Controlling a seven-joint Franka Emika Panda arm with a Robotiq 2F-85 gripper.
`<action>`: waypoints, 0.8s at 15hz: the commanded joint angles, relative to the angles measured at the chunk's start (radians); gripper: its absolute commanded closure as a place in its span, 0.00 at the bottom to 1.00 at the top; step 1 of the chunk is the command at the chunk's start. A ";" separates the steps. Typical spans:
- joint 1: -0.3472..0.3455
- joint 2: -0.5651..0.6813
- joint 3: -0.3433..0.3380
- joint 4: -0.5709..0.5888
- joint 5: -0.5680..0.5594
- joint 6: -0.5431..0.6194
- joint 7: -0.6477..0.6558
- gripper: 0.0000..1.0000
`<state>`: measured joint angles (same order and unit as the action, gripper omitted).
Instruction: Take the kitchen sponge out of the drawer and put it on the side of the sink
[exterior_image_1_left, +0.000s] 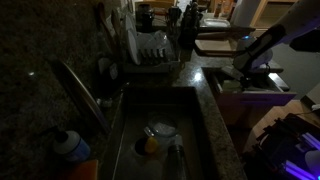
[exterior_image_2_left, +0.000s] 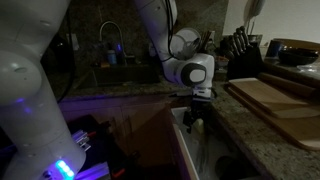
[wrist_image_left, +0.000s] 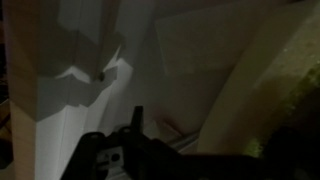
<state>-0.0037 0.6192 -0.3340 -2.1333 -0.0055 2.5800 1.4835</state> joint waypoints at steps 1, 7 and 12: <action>-0.002 -0.004 -0.001 0.001 0.003 -0.007 -0.002 0.26; 0.017 -0.027 -0.023 -0.006 -0.012 -0.008 0.023 0.70; 0.023 -0.031 -0.038 -0.002 -0.016 -0.019 0.036 0.98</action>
<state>0.0070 0.6081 -0.3542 -2.1306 -0.0058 2.5799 1.4930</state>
